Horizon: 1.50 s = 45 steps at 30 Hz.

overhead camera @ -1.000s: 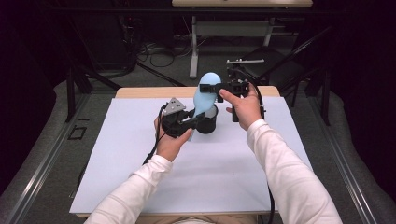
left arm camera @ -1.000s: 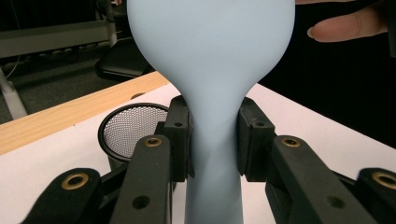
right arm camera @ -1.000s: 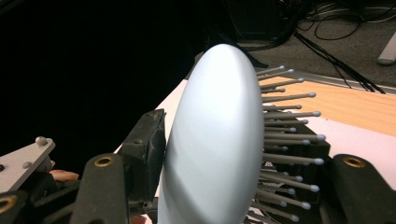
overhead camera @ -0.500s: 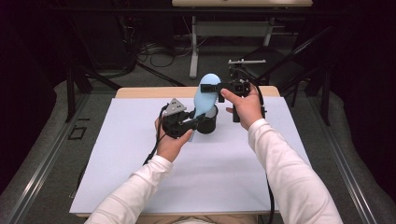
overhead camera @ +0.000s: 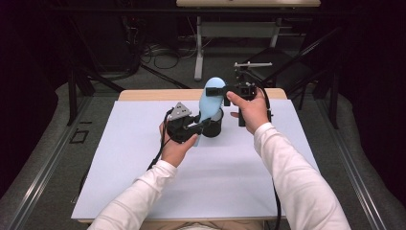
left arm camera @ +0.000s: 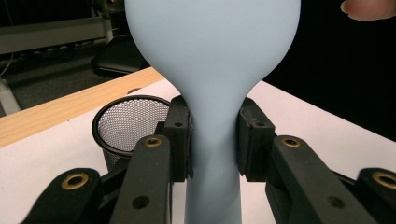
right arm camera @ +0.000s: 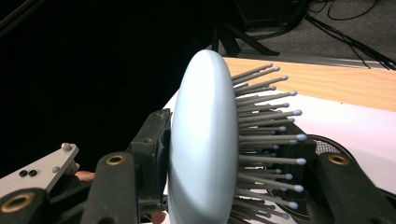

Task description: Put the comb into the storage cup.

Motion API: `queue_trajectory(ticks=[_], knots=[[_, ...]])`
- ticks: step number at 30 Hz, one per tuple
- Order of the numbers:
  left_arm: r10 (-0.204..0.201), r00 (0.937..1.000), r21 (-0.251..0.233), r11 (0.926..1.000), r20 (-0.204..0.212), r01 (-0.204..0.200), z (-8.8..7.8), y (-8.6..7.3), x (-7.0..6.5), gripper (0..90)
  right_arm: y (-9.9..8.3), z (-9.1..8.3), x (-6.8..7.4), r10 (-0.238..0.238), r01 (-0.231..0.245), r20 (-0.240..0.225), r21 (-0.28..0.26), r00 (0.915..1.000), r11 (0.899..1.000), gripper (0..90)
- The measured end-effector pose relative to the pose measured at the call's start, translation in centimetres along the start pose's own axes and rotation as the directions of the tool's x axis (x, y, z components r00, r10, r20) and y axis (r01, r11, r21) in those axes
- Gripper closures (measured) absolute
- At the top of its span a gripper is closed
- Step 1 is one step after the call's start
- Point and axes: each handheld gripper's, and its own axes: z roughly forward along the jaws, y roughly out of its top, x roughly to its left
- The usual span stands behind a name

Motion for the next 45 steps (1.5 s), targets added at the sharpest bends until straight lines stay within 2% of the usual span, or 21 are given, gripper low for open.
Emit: queue_trajectory(ticks=[17,36,45], knots=[[0.006,1.0000,0.000,1.0000,-0.004,-0.006,0.09,-0.29,-0.12,69.3,0.01,0.01,-0.34,0.041,-0.040,-0.031,0.034,0.9987,0.999,48.6],[-0.002,1.0000,-0.009,1.0000,0.001,0.002,0.04,-0.27,-0.07,68.3,0.08,-0.02,-0.47,0.067,-0.065,-0.038,0.032,0.9971,0.997,49.5],[-0.006,1.0000,-0.004,1.0000,-0.001,0.006,0.07,-0.27,-0.04,63.4,0.13,-0.11,-0.64,0.073,-0.072,-0.035,0.030,0.9967,0.997,49.6]])
